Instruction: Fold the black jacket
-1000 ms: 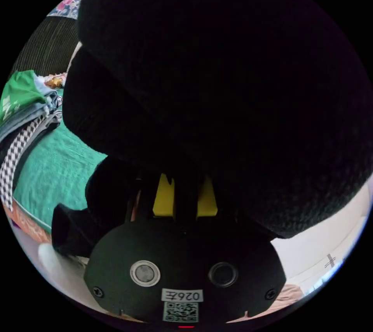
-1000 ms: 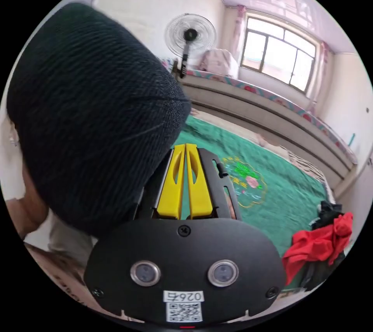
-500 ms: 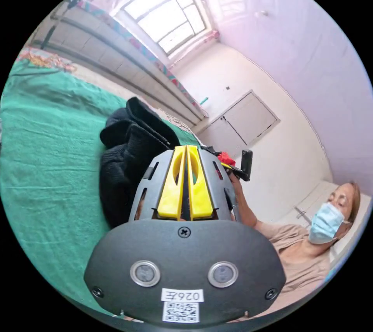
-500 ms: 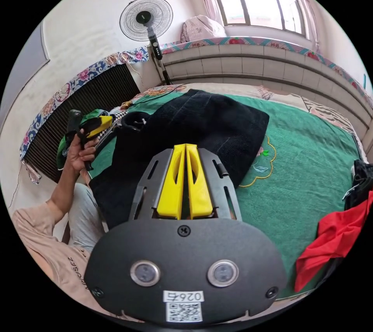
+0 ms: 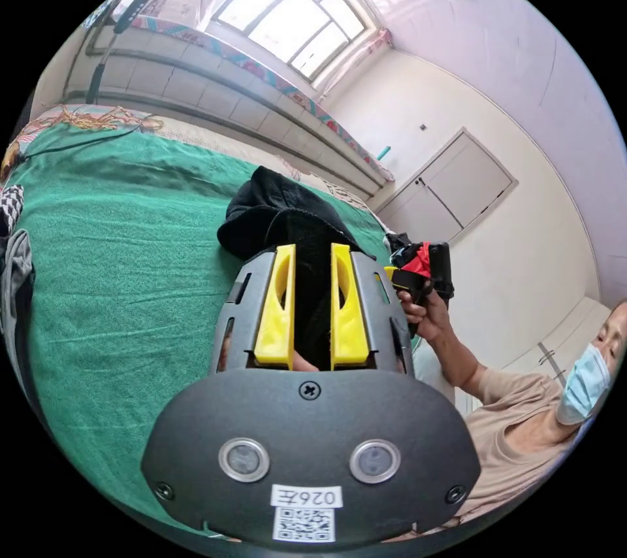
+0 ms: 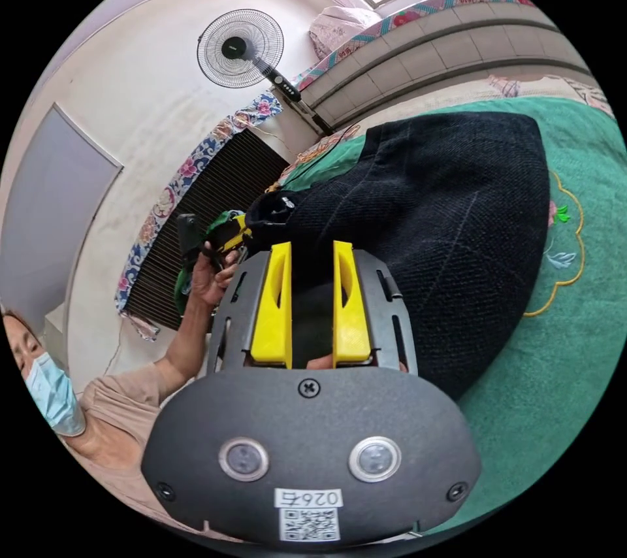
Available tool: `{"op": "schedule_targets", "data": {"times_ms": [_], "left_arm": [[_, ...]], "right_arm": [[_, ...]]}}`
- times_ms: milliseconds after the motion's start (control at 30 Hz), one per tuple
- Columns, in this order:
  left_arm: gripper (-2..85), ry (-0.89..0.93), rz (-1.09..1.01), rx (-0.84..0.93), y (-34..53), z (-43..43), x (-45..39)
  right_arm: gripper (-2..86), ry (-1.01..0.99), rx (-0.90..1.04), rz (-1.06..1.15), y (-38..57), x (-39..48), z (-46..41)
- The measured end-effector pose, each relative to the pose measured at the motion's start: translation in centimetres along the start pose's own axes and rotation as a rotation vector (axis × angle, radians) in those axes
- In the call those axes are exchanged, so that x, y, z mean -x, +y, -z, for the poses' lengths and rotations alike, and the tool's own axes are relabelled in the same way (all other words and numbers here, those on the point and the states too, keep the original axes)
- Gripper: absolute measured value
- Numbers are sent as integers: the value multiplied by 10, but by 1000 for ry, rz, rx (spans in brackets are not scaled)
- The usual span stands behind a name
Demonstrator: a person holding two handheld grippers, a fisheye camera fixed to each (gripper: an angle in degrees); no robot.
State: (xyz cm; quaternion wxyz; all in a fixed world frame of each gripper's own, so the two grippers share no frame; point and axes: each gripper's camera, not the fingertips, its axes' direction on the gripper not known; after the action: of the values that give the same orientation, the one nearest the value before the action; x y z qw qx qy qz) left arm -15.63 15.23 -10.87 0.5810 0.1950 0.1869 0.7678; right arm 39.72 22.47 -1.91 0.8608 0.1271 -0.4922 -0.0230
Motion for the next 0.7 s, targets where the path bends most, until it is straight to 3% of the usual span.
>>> {"op": "schedule_targets", "data": {"times_ms": [200,267,433,500,600,700], "left_arm": [[145,-57,-119,6,6,-40,-56],[117,-212,-110,31,7,-54,-81],[13,-298,-99,-76,13,-39,-111],[12,-314,-186,-42,10,-44,-131],[96,-428,-334,79,3,-68,-172],[88,-506,-495,311,6,-109,-201]], "right_arm": [[123,-35,-15,6,-23,4,27],[135,-30,15,30,-29,12,27],[142,-30,36,40,-39,20,40],[142,-22,24,31,-45,19,52],[153,-14,22,32,-55,21,60],[159,-18,47,37,-65,24,60]]}}
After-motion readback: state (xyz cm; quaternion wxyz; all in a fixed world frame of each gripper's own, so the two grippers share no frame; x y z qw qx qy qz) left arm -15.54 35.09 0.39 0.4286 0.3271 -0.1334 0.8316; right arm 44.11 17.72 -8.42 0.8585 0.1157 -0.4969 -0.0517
